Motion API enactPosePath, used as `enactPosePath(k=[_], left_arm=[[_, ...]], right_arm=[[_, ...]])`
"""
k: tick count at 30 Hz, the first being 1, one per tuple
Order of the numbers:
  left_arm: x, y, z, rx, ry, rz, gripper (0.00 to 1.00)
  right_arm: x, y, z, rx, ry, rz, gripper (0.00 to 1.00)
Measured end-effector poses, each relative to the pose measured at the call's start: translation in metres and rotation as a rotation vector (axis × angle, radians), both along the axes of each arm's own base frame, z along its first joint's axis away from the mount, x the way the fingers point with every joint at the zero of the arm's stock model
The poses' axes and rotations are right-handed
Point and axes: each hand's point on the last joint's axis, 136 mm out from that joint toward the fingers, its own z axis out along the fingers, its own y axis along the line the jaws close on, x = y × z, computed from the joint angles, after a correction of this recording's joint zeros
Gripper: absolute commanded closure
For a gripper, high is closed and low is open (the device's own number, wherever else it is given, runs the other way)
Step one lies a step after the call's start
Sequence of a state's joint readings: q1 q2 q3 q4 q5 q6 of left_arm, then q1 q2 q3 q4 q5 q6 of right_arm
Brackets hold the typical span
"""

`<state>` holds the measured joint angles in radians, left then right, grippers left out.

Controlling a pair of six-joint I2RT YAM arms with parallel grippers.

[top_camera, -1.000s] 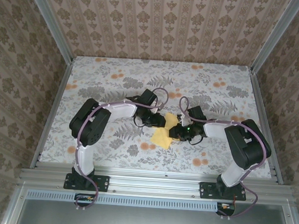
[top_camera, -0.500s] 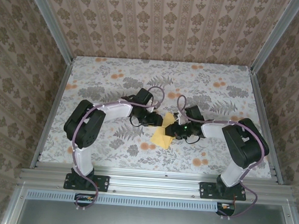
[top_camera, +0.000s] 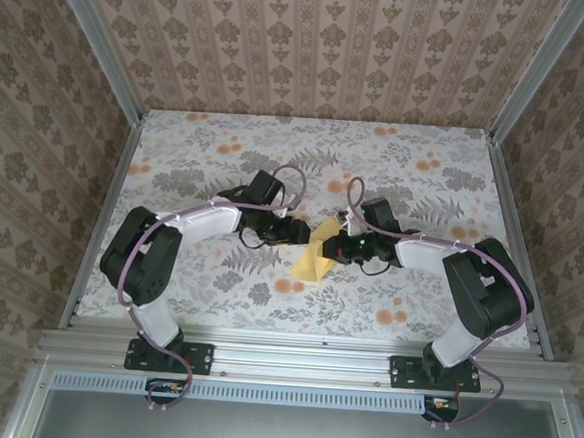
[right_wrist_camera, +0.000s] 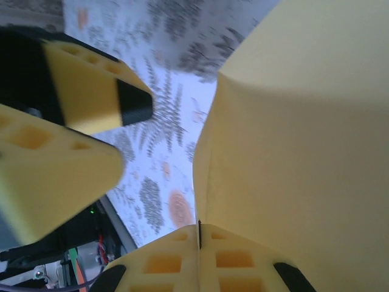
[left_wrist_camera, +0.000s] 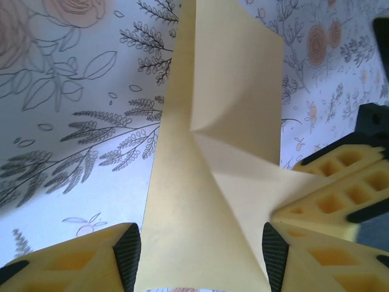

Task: Fold a paper plane with a square sheet of paper (pick it up from the middle)
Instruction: Turn over the paper at the center of the table.

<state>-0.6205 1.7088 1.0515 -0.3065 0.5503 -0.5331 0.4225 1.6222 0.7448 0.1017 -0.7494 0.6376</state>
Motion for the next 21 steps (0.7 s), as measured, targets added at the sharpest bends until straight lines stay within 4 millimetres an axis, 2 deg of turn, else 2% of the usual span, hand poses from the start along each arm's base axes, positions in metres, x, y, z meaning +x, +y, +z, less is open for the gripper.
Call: enactPosePath(k=[4,9,21], left_arm=[[-0.001,0.013,0.011,-0.025,-0.011,0.044,0.35],[-0.002,0.028,0.021,-0.066,-0.019,0.114,0.33],[-0.021,0.037,0.017,-0.156,0.066,0.215,0.31]], right_arm=[[0.006,0.005,0.022,0.040,-0.033,0.002,0.96],[0.011,0.006,0.037,0.065,-0.056,0.000,0.96],[0.026,0.007,0.079,0.143,-0.115,-0.043,0.96]])
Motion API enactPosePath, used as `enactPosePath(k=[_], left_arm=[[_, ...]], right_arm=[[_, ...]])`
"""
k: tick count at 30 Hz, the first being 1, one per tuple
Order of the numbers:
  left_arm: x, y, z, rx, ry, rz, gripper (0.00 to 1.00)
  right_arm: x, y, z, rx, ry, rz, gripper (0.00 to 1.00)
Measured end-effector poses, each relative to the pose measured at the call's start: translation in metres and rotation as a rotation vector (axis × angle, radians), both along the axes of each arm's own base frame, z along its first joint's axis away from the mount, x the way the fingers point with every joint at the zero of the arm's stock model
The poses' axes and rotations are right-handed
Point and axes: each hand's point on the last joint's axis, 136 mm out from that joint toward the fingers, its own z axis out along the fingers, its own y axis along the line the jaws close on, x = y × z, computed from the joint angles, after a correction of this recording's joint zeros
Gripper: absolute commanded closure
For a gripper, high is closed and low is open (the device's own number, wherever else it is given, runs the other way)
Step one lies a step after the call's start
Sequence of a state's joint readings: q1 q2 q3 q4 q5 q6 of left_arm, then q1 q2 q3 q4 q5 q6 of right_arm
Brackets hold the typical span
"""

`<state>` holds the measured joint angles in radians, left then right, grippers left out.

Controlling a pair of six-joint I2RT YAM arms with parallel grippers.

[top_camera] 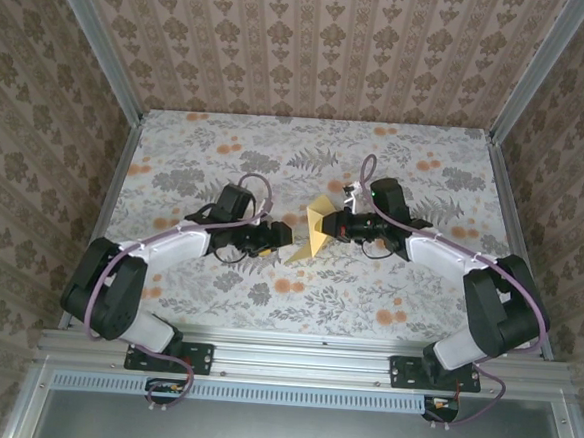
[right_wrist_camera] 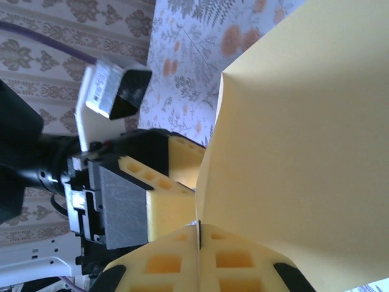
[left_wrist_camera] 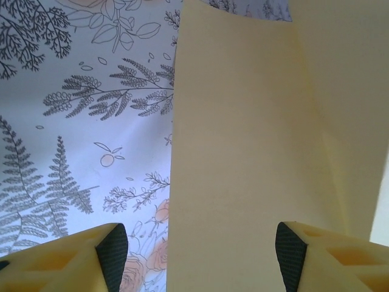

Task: Fold a paper plane with a square sheet of paper (pick it up from the middle)
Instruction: Turn over the paper at the center of the table.

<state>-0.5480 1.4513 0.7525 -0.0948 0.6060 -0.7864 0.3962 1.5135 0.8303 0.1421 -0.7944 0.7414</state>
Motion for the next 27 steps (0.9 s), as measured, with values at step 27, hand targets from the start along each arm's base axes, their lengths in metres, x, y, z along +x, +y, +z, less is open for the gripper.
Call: enactPosePath(k=[27], left_arm=[[-0.008,-0.012,0.023,-0.259,0.136,0.273,0.30]], right_arm=[[0.009,0.003,0.041,0.089,-0.099,-0.029,0.97]])
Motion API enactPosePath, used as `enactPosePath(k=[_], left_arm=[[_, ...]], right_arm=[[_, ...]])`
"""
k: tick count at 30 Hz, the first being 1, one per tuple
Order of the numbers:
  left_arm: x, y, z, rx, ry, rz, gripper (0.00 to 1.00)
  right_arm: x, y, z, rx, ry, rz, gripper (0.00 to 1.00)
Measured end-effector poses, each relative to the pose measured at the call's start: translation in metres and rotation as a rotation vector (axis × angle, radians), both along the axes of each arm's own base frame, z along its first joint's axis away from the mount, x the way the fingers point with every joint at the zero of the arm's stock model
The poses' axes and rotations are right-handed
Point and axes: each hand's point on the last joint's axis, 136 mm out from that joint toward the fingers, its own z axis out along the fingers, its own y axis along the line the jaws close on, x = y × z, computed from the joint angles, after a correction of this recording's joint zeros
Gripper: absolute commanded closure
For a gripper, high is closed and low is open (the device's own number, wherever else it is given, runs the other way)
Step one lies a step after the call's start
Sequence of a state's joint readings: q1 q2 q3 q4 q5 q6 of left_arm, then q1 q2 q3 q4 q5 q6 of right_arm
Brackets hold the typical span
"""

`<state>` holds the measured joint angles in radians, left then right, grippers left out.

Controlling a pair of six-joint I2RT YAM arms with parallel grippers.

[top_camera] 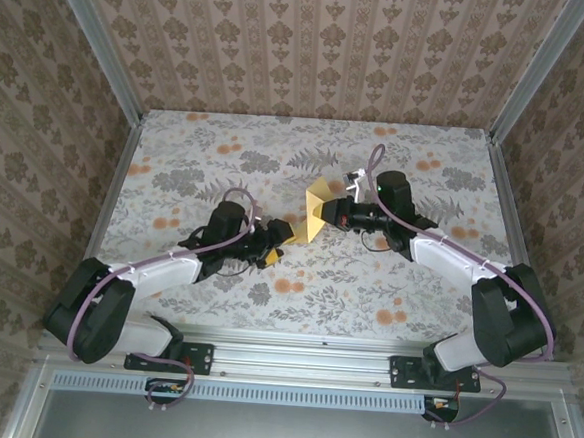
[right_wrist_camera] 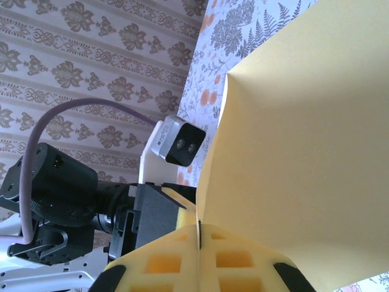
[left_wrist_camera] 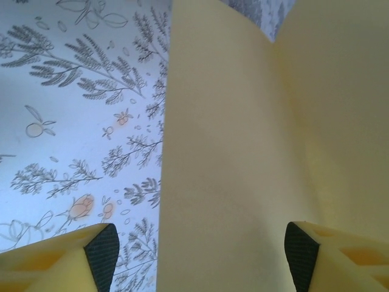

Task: Fold a paper plane with a square sheet of paper (pick it up from the middle)
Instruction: Turn over the paper at the center of the table.

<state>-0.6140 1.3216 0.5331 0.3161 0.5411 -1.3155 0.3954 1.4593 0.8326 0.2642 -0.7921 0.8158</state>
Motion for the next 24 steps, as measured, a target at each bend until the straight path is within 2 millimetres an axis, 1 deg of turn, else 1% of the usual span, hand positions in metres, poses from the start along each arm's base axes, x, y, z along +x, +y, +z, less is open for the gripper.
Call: enactPosePath(k=[7,9,11,15,19,22,24], left_arm=[[0.005,-0.001,0.006,-0.020,-0.002,0.022,0.52],[0.005,-0.001,0.008,-0.024,-0.005,0.024,0.57],[0.007,-0.001,0.008,-0.025,-0.006,0.027,0.61],[0.010,-0.001,0.012,-0.030,-0.015,0.031,0.75],[0.012,0.001,0.013,-0.031,-0.019,0.034,0.82],[0.013,0.001,0.014,-0.030,-0.020,0.033,0.87],[0.013,0.001,0.015,-0.030,-0.024,0.031,0.88]], right_arm=[[-0.005,-0.002,-0.013,-0.012,0.028,-0.001,0.97],[-0.007,-0.003,-0.016,-0.015,0.035,-0.002,0.97],[-0.008,-0.004,-0.018,-0.016,0.042,-0.003,0.97],[-0.010,-0.004,-0.019,-0.016,0.043,-0.002,0.97],[-0.011,-0.005,-0.018,-0.012,0.034,-0.003,0.97],[-0.012,-0.005,-0.021,-0.012,0.043,-0.004,0.96],[-0.013,-0.006,-0.024,-0.012,0.055,-0.007,0.96]])
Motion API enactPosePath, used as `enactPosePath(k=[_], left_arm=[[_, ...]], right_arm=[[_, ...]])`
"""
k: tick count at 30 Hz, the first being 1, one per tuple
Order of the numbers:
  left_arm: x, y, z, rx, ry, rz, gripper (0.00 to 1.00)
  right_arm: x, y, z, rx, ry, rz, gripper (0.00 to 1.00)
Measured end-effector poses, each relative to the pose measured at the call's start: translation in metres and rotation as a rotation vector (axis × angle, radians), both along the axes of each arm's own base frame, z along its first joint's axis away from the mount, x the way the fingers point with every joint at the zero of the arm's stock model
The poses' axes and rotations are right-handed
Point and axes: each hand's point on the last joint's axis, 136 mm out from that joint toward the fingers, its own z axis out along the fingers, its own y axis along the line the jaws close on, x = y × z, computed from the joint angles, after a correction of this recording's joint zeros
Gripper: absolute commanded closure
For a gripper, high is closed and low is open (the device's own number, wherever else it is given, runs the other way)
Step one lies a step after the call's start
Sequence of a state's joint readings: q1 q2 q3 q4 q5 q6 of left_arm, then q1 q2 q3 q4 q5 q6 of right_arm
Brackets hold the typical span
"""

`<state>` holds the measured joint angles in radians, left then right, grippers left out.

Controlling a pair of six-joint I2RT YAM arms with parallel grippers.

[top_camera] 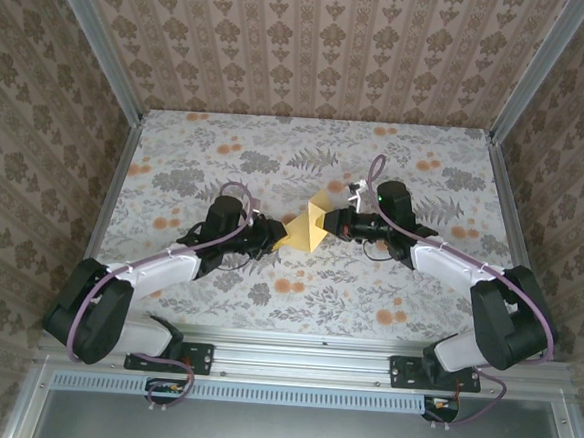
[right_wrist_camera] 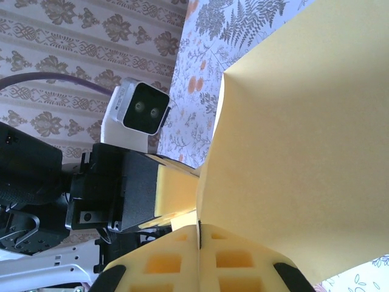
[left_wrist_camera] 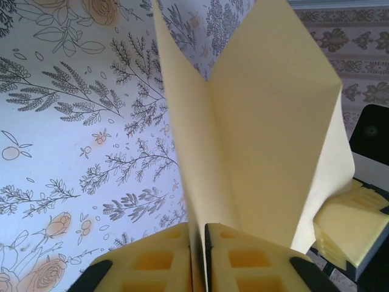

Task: Fold a paper plane with a square sheet of paper (pick it up from the middle)
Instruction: Turn over the paper at the center of the table.

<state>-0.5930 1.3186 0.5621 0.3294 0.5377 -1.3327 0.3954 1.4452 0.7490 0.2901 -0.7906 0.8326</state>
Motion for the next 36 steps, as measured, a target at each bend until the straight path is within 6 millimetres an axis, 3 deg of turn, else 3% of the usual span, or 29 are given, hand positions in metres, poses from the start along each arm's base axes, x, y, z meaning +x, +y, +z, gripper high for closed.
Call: enactPosePath(k=[12,20,27,36], left_arm=[[0.004,-0.001,0.008,0.002,-0.033,-0.008,0.93],[0.006,-0.001,0.009,0.003,-0.034,-0.007,0.93],[0.007,-0.002,0.013,-0.001,-0.044,-0.007,0.94],[0.008,-0.002,0.013,0.000,-0.044,-0.005,0.94]], right_arm=[[-0.003,0.001,-0.006,0.012,0.014,-0.004,0.94],[-0.006,0.008,-0.023,0.006,0.061,0.010,0.85],[-0.006,0.007,-0.030,-0.009,0.097,-0.007,0.54],[-0.019,-0.009,-0.057,-0.041,0.233,-0.109,0.28]])
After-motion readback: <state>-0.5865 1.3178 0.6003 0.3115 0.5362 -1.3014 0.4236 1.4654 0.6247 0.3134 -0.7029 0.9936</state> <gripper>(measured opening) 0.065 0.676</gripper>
